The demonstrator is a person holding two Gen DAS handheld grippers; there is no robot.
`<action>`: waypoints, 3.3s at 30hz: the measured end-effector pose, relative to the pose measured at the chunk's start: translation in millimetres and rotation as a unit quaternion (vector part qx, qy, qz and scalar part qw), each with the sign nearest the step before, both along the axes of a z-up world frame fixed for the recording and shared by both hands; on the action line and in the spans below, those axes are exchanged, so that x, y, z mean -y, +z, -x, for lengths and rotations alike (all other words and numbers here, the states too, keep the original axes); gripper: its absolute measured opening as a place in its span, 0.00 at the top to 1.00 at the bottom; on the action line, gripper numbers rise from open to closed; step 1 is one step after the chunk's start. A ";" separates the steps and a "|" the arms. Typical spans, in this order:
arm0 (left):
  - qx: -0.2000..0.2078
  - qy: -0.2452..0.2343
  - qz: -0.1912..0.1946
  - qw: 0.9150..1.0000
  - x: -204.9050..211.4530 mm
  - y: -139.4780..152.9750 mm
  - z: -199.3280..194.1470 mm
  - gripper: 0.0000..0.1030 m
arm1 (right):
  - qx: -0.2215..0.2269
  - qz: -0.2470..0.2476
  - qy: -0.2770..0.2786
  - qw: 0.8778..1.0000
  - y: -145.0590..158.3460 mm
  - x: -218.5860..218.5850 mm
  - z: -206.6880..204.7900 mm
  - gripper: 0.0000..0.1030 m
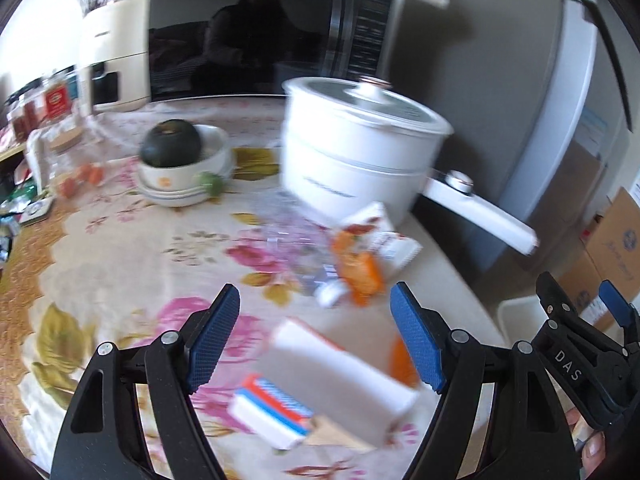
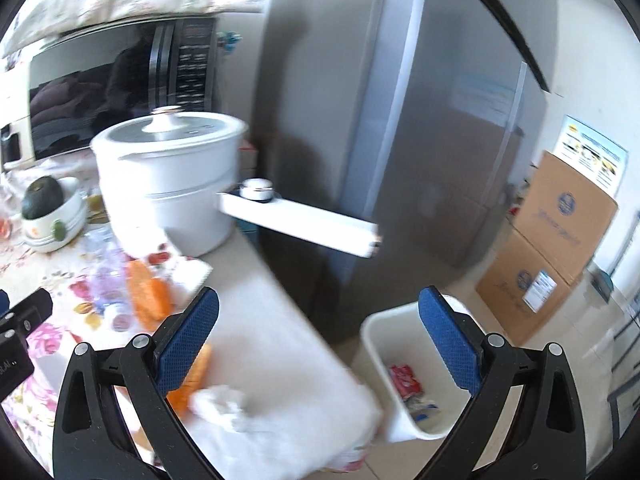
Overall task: Collect trash
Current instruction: 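Move both tools back over the table toward the remaining trash, then grasp the white snack box with the right tool and lift, then grasp the clear plastic bottle with the left tool while the right tool holds the box, then carry the bottle and white box to the bin and open the right tool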
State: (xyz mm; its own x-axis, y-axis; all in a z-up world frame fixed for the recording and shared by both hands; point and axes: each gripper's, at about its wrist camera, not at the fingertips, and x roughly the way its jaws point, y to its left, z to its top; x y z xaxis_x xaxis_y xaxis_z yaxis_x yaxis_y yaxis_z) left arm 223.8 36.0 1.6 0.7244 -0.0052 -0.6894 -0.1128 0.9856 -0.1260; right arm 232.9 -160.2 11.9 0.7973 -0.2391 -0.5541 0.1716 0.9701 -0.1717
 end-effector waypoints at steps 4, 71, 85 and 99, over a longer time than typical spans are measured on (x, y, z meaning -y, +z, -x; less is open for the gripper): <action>-0.006 0.030 0.001 1.000 -39.6 -2.2 5.2 0.26 | -0.010 -0.005 0.037 0.999 -2.1 -32.9 -4.2 0.07; -0.188 0.046 0.215 0.957 -72.7 -94.8 -173.7 0.24 | -0.196 -0.126 0.274 0.933 -40.9 -66.2 -33.1 0.71; -0.142 0.031 0.217 0.965 -82.4 -88.0 -143.7 0.40 | -0.189 -0.150 0.246 0.939 -34.9 -43.2 -34.3 0.71; 0.027 0.044 0.056 0.997 -110.0 6.8 -35.2 0.40 | -0.085 -0.179 0.212 0.957 6.8 -54.6 -23.6 0.71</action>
